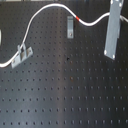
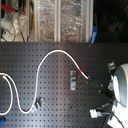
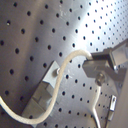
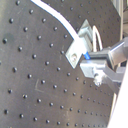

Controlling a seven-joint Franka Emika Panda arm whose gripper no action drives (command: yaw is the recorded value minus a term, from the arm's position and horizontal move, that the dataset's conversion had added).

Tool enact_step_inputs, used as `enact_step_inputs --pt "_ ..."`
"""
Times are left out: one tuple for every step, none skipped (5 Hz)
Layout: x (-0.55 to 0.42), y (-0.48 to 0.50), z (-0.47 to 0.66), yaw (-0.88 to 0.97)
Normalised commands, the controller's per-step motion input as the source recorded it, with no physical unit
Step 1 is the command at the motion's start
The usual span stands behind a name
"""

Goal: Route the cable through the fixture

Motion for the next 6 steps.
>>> enact_step_inputs --pt "0.145 0.356 -0.08 0.03" --pt "0.119 0.248 -0.01 0.01" --pt "0.130 0.290 -0.05 0.06" --pt "0.167 0.331 -0.14 0.07" --pt "0.398 0.129 -0.06 0.00" --pt "0.491 0.057 0.00 -0.19"
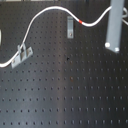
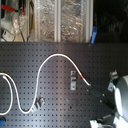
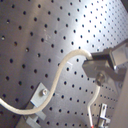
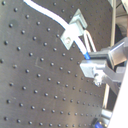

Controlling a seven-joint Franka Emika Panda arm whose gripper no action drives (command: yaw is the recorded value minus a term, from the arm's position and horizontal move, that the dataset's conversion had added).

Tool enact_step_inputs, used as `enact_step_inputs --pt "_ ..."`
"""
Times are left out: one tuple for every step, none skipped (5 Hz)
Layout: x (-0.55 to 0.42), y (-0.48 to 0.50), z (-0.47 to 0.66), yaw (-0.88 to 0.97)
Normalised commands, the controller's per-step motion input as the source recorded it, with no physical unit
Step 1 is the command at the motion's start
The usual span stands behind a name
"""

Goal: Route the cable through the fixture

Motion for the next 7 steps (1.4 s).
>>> enact_step_inputs --pt "0.092 -0.123 0.00 -0.16" --pt "-0.033 -0.073 0.00 0.00" --pt "-0.356 -0.739 -0.01 0.14" --pt "-0.011 -0.023 0.00 0.00" --pt "-0.046 -0.306 0.00 -0.13" --pt "0.031 -0.572 0.00 -0.41" --pt "-0.005 -0.013 0.00 0.00"
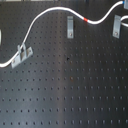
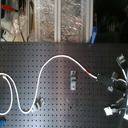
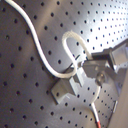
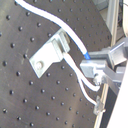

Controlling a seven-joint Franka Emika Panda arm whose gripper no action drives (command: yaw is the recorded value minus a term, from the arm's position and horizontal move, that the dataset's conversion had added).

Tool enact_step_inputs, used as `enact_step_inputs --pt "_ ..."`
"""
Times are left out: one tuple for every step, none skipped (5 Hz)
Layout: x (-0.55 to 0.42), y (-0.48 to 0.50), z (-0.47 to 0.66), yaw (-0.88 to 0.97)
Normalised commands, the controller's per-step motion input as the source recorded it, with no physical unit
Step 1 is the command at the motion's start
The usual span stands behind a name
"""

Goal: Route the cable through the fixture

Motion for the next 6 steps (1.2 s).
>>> enact_step_inputs --pt "-0.417 -0.673 0.01 0.19" --pt "-0.018 -0.048 0.00 0.00" --pt "-0.075 -0.195 0.00 0.00" --pt "-0.061 -0.160 0.00 0.00" --pt "-0.610 -0.367 0.06 0.14" --pt "-0.004 -0.011 0.00 0.00"
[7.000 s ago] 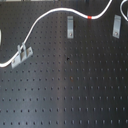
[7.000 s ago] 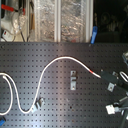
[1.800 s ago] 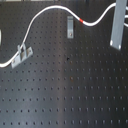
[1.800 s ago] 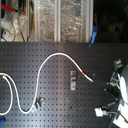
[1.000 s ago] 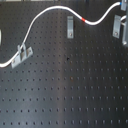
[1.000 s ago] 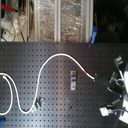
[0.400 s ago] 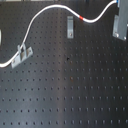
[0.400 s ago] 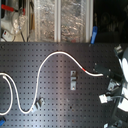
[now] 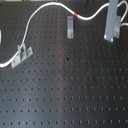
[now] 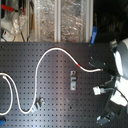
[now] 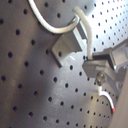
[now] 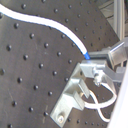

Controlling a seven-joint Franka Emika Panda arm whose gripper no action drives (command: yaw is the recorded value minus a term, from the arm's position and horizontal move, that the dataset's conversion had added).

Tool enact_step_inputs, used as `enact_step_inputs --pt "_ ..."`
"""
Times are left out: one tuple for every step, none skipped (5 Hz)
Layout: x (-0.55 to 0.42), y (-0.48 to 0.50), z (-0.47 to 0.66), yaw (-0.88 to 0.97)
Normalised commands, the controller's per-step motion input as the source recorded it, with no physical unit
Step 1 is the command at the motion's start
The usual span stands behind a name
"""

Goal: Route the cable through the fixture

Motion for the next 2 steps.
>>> enact_step_inputs --pt "-0.449 -0.144 0.01 0.23" --pt "-0.399 -0.049 0.00 0.34"
